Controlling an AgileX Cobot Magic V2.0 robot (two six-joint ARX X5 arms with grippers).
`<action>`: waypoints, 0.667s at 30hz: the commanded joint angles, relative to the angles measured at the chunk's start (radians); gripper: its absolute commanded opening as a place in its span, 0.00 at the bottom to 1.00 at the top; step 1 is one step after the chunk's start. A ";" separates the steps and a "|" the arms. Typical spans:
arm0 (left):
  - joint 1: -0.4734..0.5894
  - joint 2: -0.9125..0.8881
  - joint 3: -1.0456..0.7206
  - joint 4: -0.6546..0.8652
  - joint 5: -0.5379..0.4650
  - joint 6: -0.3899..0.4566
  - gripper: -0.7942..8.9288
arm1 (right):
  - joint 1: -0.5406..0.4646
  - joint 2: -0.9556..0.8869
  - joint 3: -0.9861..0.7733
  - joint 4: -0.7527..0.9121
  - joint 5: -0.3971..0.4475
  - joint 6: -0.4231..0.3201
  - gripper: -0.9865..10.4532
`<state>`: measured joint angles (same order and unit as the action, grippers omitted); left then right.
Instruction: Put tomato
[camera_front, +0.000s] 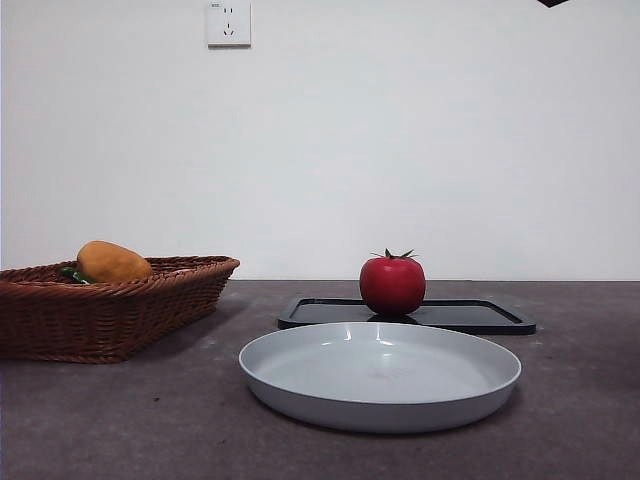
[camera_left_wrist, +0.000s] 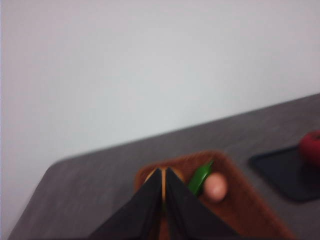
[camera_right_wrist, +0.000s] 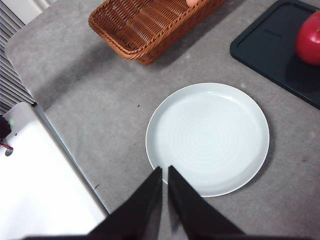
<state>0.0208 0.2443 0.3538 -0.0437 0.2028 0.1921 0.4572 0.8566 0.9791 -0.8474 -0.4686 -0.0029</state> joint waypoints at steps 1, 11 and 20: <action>0.011 -0.060 -0.076 0.014 -0.053 -0.040 0.09 | 0.005 0.004 0.009 0.010 -0.003 0.002 0.09; 0.016 -0.186 -0.260 -0.031 -0.083 -0.054 0.09 | 0.005 0.004 0.009 0.010 -0.003 0.002 0.09; 0.016 -0.241 -0.336 -0.101 -0.085 -0.047 0.09 | 0.005 0.004 0.009 0.011 -0.003 0.002 0.09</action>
<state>0.0353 0.0055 0.0330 -0.1516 0.1207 0.1436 0.4572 0.8570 0.9791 -0.8478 -0.4686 -0.0029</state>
